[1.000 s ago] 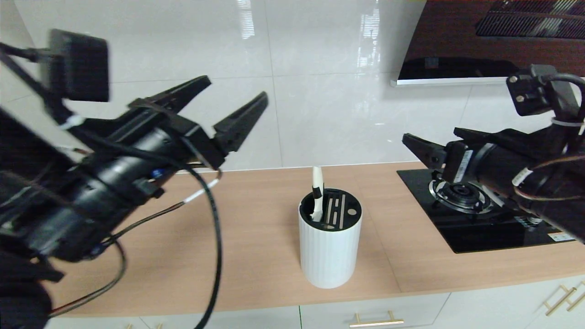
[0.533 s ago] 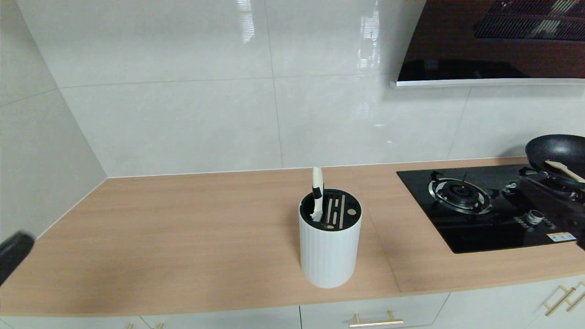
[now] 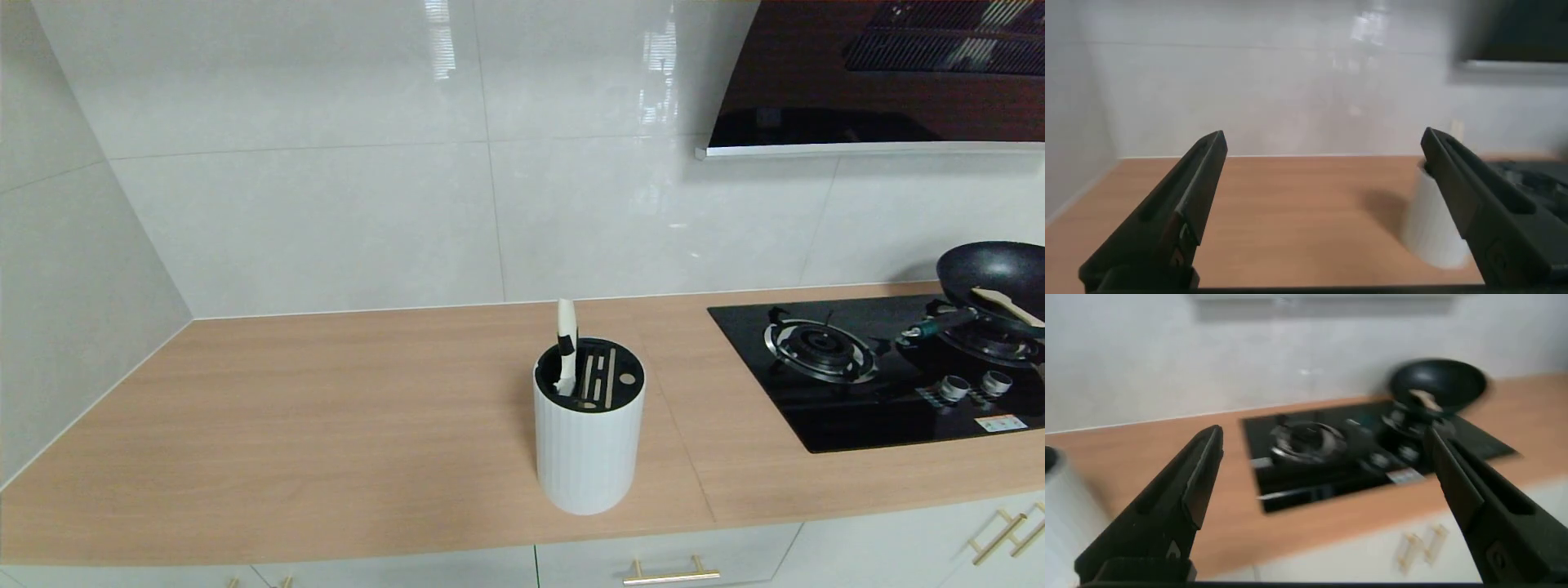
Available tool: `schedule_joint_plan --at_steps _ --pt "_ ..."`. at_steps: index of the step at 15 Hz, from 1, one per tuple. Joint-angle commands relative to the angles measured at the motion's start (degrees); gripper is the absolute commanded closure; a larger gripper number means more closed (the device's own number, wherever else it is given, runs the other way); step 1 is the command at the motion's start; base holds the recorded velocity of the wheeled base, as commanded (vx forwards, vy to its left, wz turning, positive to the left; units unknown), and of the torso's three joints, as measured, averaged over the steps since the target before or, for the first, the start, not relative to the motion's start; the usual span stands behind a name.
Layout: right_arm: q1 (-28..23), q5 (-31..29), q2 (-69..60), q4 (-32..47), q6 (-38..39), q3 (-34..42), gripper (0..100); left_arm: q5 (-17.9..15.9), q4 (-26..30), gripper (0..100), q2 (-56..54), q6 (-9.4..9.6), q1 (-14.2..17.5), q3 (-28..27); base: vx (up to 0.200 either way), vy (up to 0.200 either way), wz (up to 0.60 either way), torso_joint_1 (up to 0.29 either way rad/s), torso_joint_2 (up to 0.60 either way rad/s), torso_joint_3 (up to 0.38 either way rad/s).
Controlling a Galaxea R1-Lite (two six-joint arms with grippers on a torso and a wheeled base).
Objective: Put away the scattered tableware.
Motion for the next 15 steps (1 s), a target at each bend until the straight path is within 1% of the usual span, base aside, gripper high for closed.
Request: schedule_joint_plan --at_steps 1,2,3,4,5,6,7,9,10,11,12,13,14,15 --pt "-4.2 0.2 -13.2 6.5 -0.1 1.0 0 0.6 0.1 0 -3.5 -0.58 2.2 2.4 0.000 0.000 0.00 0.000 0.00 0.000" --pt "-5.0 0.1 -14.5 7.0 0.0 1.8 0 0.9 0.4 0 -3.7 -1.90 2.2 4.1 0.000 0.000 0.00 0.000 0.00 0.000" --pt "-5.8 0.3 -15.1 6.7 0.0 2.3 0 0.9 0.3 0 -3.8 -1.38 2.1 6.2 0.000 0.000 0.00 0.000 0.00 0.000" --pt "-6.6 1.7 -16.0 6.8 -0.3 3.7 0 1.0 0.0 0 -3.8 0.03 2.1 10.5 0.000 0.000 0.00 0.000 0.00 0.000" --pt "-7.6 4.6 -18.2 6.9 -0.8 6.0 0 1.0 -0.3 0 -3.9 1.26 2.1 14.1 0.000 0.000 0.00 0.000 0.00 0.000" --pt "-8.0 8.3 -19.2 6.6 -1.1 9.9 0 1.0 -1.7 0 -3.9 2.49 2.1 18.2 0.000 0.000 0.00 0.000 0.00 0.000" --pt "-8.0 8.8 -19.2 4.2 -1.0 12.9 0 1.0 -4.0 0 -3.9 3.02 2.1 21.8 0.000 0.000 0.00 0.000 0.00 0.000" --pt "-8.0 9.7 -19.2 3.5 -0.3 13.3 0 1.0 -2.7 0 -3.9 0.38 2.1 21.9 0.000 0.000 0.00 0.000 0.00 0.000" --pt "-8.1 11.2 -19.2 4.4 -0.1 13.3 0 0.9 -2.6 0 -3.9 1.00 2.1 21.9 0.000 0.000 0.00 0.000 0.00 0.000" --pt "-8.0 13.0 -19.2 6.6 0.4 13.3 0 0.7 -1.7 0 -3.9 2.49 2.1 22.0 0.000 0.000 0.00 0.000 0.00 0.000" --pt "-8.0 13.5 -19.2 7.7 0.5 13.3 0 0.7 -1.5 0 -3.9 2.93 2.1 22.0 0.000 0.000 0.00 0.000 0.00 0.000" --pt "-8.0 13.9 -19.2 10.8 1.8 13.3 0 0.1 -1.5 0 -3.9 3.63 2.1 22.0 0.000 0.000 0.00 0.000 0.00 0.000" --pt "-8.1 14.3 -19.1 10.8 4.4 13.3 0 -0.6 -1.4 0 -3.9 4.60 2.1 22.0 0.000 0.000 0.00 0.000 0.00 0.000" --pt "-8.0 15.3 -19.1 10.9 5.5 13.3 0 -0.9 -1.3 0 -3.9 5.48 2.1 22.0 0.000 0.000 0.00 0.000 0.00 0.000"
